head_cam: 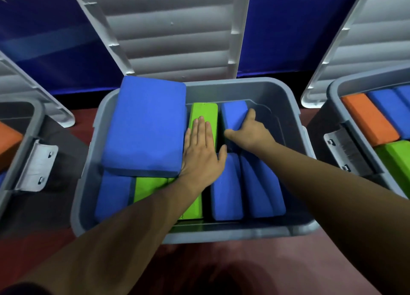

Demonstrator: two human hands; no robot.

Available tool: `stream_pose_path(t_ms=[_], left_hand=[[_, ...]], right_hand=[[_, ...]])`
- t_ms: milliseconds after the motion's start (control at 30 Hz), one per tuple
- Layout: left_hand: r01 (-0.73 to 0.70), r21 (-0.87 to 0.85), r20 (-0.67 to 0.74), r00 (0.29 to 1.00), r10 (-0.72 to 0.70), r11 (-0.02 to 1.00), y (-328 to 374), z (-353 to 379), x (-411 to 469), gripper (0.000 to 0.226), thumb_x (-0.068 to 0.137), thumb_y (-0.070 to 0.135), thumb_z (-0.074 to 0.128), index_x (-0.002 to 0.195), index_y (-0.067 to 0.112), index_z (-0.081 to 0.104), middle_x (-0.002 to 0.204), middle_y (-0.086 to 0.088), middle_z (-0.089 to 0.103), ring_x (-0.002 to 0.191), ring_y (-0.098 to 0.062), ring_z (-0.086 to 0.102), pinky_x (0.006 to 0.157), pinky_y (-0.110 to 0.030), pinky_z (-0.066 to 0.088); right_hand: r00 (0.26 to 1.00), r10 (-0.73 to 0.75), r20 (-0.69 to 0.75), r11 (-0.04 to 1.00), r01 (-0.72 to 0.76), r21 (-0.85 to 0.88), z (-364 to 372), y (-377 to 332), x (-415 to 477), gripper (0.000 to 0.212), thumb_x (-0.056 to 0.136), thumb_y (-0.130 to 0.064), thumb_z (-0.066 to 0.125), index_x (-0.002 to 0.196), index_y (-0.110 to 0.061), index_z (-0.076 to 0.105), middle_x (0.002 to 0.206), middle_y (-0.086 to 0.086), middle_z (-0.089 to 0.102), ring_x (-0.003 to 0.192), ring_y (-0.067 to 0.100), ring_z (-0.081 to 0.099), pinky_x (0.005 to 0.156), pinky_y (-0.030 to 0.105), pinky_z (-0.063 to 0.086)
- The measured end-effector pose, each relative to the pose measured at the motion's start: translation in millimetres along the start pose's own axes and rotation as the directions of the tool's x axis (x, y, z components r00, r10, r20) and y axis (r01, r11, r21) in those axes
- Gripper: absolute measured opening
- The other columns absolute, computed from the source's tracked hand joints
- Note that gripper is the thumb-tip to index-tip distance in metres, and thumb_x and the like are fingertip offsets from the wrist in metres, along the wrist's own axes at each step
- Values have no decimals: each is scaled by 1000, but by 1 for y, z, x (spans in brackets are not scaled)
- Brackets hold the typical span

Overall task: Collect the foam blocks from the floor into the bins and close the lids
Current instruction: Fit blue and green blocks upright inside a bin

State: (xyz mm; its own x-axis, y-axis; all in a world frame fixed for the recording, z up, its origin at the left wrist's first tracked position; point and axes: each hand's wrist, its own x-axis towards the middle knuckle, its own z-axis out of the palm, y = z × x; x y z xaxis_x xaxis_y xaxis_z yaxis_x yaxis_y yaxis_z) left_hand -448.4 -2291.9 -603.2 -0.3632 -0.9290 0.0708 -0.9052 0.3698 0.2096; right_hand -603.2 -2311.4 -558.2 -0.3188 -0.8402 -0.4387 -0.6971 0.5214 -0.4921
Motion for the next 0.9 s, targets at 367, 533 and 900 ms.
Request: stream_pose_path(t_ms=[367,533,900], left_hand=[[-49,-136,41,998,55,990,-8,-1,1,102,73,59,32,153,-3,17,163,-20,3,152,-30,-1,123,-44,4],[-29,-115,74,997,37,993,-5,-2,6,100,71,54,27,153,-3,15,162,-22,1,152,-31,-4,123,-44,2],[-153,-477,104,968,228,865,8,-67,-34,66,85,16,50,148,8,33,158,-8,21,148,-23,20,118,-33,27]], right_hand=[[994,-92,63,995,94,-39,12,-11,1,104,94,-53,54,153,-9,-20,141,29,45,122,41,53,96,41,43],[994,-11,104,999,16,-47,23,-17,6,88,103,-47,39,152,-18,-28,152,27,27,125,40,48,99,42,38],[981,66,180,981,-31,-190,9,-26,-4,93,99,-54,41,152,-19,-27,161,22,6,141,44,27,114,51,26]])
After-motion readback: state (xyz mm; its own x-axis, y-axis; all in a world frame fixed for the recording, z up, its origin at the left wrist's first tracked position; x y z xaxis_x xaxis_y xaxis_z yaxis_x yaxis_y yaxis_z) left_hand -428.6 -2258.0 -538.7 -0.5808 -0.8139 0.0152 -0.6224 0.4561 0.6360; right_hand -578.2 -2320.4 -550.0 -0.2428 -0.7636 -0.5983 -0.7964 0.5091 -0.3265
